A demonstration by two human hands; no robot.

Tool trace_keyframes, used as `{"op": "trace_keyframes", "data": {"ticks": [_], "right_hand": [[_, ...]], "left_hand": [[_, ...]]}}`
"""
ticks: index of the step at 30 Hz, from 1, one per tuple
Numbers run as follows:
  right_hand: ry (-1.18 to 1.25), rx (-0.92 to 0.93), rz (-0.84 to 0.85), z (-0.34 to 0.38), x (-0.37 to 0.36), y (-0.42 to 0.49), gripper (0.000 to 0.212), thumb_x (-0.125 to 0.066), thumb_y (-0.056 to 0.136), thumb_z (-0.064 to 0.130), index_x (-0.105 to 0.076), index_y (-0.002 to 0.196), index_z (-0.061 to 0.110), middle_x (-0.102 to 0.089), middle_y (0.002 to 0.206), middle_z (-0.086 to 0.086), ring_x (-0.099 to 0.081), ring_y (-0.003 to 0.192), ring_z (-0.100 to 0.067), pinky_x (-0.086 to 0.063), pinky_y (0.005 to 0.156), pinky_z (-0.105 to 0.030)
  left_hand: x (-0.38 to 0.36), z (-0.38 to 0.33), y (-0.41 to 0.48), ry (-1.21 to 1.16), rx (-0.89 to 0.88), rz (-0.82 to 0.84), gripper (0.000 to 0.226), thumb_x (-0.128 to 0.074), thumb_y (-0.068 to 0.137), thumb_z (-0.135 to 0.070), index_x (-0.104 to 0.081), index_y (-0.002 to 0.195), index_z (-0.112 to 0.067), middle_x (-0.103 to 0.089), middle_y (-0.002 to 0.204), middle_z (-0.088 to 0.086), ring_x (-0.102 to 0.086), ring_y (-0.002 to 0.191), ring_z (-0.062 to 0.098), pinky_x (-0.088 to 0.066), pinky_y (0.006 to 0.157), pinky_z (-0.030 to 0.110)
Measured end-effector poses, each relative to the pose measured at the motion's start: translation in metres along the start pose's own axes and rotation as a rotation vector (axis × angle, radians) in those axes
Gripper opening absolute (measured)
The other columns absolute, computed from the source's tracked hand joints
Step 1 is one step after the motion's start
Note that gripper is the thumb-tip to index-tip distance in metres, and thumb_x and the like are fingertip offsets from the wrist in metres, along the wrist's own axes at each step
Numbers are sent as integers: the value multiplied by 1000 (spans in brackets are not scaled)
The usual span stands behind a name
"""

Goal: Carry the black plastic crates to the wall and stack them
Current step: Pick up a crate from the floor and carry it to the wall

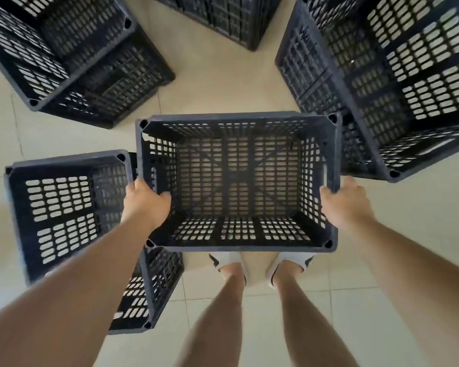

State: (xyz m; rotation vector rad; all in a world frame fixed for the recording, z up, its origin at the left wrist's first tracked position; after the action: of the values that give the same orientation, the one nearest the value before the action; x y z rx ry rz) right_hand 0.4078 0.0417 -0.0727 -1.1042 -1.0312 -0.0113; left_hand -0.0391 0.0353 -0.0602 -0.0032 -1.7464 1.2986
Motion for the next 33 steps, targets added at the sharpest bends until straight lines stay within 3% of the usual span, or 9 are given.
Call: {"op": "trace_keyframes", "data": {"ticks": [6, 10, 14, 17, 19, 25, 27, 29, 33], "right_hand": [[35, 9, 8, 1, -16, 34, 46, -51, 102, 32, -38, 141, 12, -59, 129, -18, -67, 103, -44, -57, 90, -53], [69, 12, 32, -4, -26, 51, 29, -48, 104, 21, -38, 130, 11, -59, 110, -13, -62, 96, -38, -52, 81, -44], [107, -39, 40, -19, -27, 63, 23, -43, 103, 17, -43, 125, 15, -60, 111, -13, -64, 105, -42, -54, 87, -49], [92, -70, 5, -28, -19, 68, 23, -45, 106, 15, -46, 128, 10, -61, 115, -18, -62, 98, -39, -51, 74, -40], [107, -72, 23, -32, -19, 70, 23, -46, 106, 15, -47, 129, 8, -61, 114, -16, -59, 92, -35, -45, 66, -35], [182, -92, 20, -39, -10, 63, 16, -50, 104, 17, -51, 119, 12, -64, 114, -14, -62, 99, -36, -46, 73, -40], [215, -106, 13, -44, -4, 51, 12, -50, 103, 15, -51, 115, 13, -64, 113, -16, -61, 98, -35, -51, 79, -45], [232, -125, 13, -48, 8, 33, 13, -49, 102, 15, -52, 115, 12, -65, 113, -18, -62, 98, -35, -50, 80, -45], [242, -119, 38, -52, 40, -11, 22, -49, 102, 14, -53, 121, 5, -65, 116, -25, -58, 76, -26, -43, 64, -31]], "left_hand": [[-15, -1, 24, -49, 86, -140, 79, -55, 96, -36, -18, 160, -8, -23, 161, 16, -27, 146, 38, -36, 113, 55], [-16, 8, 40, -157, 154, -215, 79, -58, 90, -37, -25, 156, -8, -35, 157, 15, -35, 142, 39, -37, 113, 55], [-27, 18, 45, -345, 227, -164, 49, -57, 91, -31, -36, 133, -17, -53, 131, 12, -59, 106, 36, -53, 90, 51], [-39, 23, 48, -377, 224, -120, 34, -54, 95, -24, -43, 126, -16, -61, 109, 7, -58, 81, 25, -48, 69, 39], [-41, 27, 53, -400, 220, -91, 36, -53, 96, -23, -54, 131, -15, -66, 107, 4, -62, 87, 26, -49, 74, 38], [-40, 21, 50, -519, 237, 101, 37, -44, 106, -10, -55, 139, 2, -64, 126, 15, -66, 107, 22, -44, 83, 33], [-28, 20, 44, -503, 188, 104, 23, -44, 104, -11, -63, 115, -6, -64, 109, 17, -68, 86, 19, -47, 79, 36], [-10, 23, 30, -515, 169, 72, 16, -48, 102, -15, -60, 93, -9, -63, 92, 11, -63, 71, 18, -50, 81, 40], [19, 31, -10, -534, 178, 86, 15, -52, 101, -21, -60, 92, -12, -65, 83, 4, -67, 84, 20, -51, 88, 42]]}}
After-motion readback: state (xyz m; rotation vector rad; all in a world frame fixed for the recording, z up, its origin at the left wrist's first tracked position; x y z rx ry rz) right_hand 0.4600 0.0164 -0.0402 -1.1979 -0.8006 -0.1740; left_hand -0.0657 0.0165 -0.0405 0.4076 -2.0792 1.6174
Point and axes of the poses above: each hand's wrist, its own y-axis towards the middle knuckle, its own x-axis out of the back of the hand, z = x × y, the point moved 8 cm from there along y, towards the middle knuckle
